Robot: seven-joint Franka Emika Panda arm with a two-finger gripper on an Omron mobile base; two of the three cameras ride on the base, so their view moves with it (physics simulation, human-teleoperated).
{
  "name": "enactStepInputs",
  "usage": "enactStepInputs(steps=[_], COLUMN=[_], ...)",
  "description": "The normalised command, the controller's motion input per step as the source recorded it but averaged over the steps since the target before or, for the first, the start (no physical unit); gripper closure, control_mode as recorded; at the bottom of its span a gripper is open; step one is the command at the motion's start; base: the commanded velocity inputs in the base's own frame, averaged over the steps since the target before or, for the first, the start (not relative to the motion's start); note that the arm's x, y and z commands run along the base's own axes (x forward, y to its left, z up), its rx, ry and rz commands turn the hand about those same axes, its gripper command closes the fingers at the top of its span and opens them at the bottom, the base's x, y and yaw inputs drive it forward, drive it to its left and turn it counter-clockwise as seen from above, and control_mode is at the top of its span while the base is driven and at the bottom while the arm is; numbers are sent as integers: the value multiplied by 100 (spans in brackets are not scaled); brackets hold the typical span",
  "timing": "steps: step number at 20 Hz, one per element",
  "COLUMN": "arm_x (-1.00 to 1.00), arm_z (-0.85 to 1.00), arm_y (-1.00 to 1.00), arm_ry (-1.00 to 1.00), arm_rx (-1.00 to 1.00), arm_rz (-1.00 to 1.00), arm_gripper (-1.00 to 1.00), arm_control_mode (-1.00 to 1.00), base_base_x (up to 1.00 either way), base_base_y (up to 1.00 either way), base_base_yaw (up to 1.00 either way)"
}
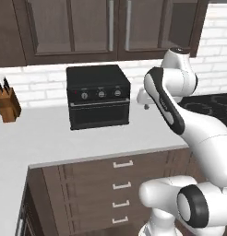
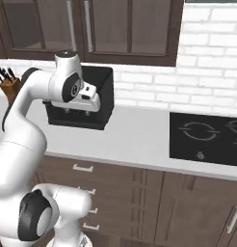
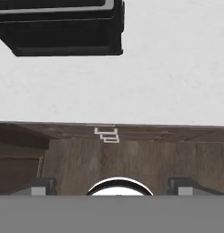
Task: Take a straw from the drawer in front and place it inside the glass cup on the dining counter.
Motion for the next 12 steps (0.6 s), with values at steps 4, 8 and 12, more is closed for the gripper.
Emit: enactStepInputs(steps=[4, 8, 12], arm_x=[0, 0, 0], arm_z=[0, 0, 0], arm_y=[0, 0, 0], arm_ry=[0, 0, 0], arm_rx=[0, 0, 0], arm_rz=[0, 0, 0], arm_gripper=[-100, -100, -100], arm_control_mode=[100, 100, 100], base_base_x=[-32, 1, 0], base_base_y=[-68, -87, -84], base_base_yaw=[25, 52, 62])
